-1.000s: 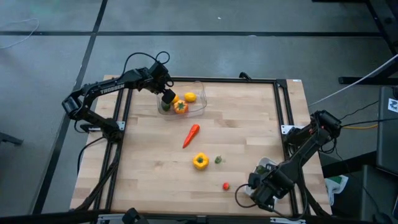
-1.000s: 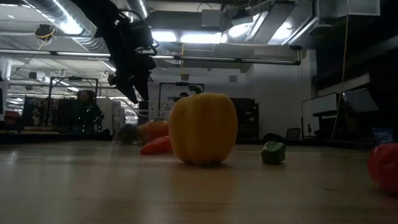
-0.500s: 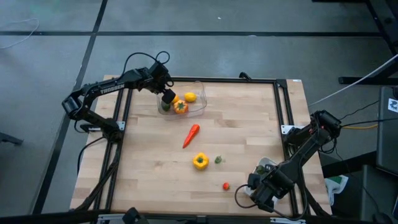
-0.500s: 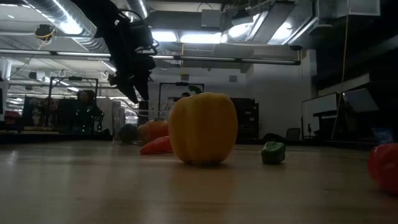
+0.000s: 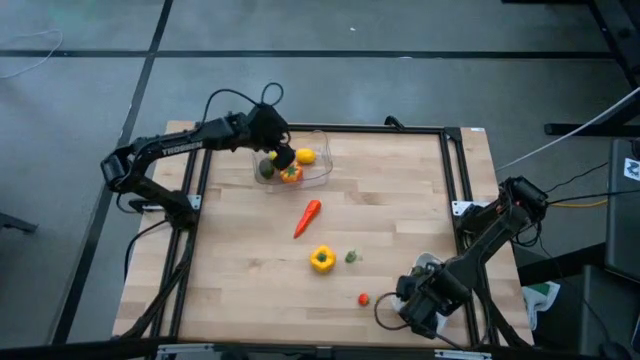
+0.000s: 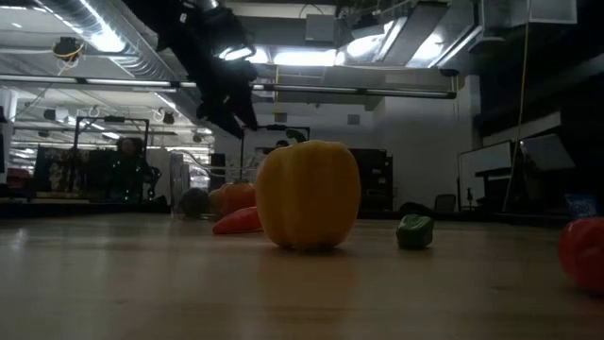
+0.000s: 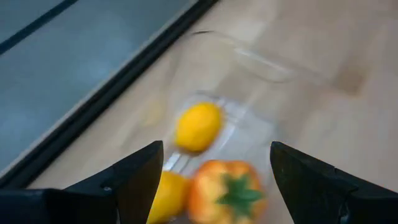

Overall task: Sort produce into baskets
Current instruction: Put the orange carrot into the white bin

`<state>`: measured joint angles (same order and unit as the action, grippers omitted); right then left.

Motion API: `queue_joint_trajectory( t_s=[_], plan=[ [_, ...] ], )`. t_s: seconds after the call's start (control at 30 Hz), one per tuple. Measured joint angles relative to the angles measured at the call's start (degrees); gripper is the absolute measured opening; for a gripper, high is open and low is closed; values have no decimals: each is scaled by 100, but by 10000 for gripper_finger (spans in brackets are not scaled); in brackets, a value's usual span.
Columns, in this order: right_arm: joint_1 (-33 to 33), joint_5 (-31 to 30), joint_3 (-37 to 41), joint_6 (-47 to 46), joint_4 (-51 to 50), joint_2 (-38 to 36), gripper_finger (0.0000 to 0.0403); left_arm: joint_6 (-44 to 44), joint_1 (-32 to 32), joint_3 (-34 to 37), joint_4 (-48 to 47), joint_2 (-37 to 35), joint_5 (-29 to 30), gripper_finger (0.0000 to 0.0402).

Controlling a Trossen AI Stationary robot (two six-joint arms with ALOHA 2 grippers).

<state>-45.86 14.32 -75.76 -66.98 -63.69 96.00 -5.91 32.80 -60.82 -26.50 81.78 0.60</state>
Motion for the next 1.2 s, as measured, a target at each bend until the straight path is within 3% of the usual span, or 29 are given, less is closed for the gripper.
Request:
queue_joint_trajectory(
  t_s=[0.13,0.37,0.53,0.77,0.9,1.2],
  plan=[
    [370,-208,-397,645,-422,-63,376,-304,-554,0,28,0,-1,292],
    [1162,-1728,-1152,2174,-873,-69,376,-583,-1530,39,-19,0,-11,292],
    [1826,-2167,-1323,3594,-716,-70,376,-939,-2029,42,-182,0,-9,292],
    [2868,-2114,-1239,5444,-56,-69,376,-1553,-2558,127,-123,186,64,292],
    [3386,-1943,-1148,6315,398,-67,376,-1952,-2786,303,-110,387,421,292],
    [4012,-1824,-1037,7015,942,-52,376,-2569,-3149,721,436,994,712,292]
  ],
)
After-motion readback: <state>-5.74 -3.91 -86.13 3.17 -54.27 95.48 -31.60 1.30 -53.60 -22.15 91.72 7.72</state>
